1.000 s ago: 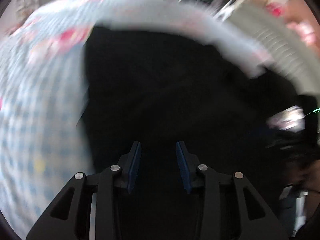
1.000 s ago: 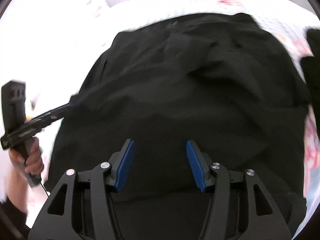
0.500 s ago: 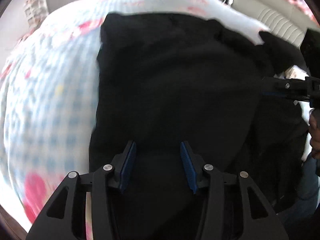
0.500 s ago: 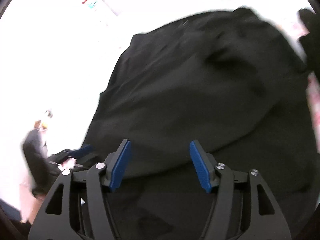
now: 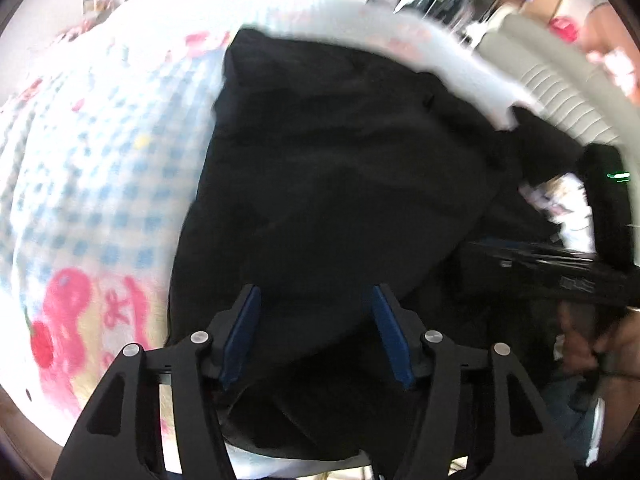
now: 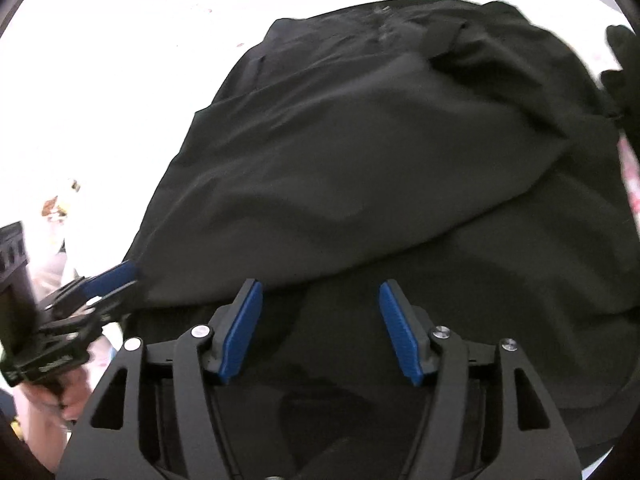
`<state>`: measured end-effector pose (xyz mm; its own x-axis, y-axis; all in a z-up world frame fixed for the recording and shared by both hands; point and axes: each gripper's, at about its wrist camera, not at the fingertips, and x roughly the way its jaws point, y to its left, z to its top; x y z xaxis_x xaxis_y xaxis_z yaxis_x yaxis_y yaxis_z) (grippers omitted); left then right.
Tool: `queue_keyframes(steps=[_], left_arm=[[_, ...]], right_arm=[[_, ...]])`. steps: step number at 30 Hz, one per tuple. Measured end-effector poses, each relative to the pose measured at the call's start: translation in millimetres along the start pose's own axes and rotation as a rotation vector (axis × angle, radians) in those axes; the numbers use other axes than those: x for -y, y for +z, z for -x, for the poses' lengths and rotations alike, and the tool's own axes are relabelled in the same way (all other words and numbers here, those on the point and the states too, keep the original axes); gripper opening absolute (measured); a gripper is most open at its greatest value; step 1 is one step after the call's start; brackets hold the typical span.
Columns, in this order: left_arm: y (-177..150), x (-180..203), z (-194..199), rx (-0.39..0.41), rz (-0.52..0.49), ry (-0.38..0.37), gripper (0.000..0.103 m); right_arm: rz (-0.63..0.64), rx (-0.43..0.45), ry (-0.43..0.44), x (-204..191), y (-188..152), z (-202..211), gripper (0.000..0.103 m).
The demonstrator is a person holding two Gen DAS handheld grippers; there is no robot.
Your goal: Fold clothes
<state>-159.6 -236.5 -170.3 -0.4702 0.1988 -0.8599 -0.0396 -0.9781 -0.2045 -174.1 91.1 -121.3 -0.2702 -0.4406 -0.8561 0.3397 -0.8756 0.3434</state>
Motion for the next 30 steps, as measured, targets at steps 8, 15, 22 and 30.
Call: queue_keyframes(steps=[8,15,22,30], left_arm=[[-26.6,-16.2,16.4,-0.03,0.002,-0.031,0.06],[-2.1,10.5,26.0,0.075,0.002,-0.066,0.061],[-20.0,-6.0,-1.0,-0.036,0.058,-0.05,0.061],[-28.4,-7.4,33.6,0.053,0.057,-0.112,0.061]], right_arm=[[0.01,-0.022,-0.044,14.0,-4.3,-3.5,0.064],[-0.026,0.025,-0.001,-2.3,6.8,-2.7,0.067],[0.009,-0.027,-0.005,5.7,-13.4,1.4,0.067],[-0.046,0.017,0.006,14.0,1.0,19.0,0.068]])
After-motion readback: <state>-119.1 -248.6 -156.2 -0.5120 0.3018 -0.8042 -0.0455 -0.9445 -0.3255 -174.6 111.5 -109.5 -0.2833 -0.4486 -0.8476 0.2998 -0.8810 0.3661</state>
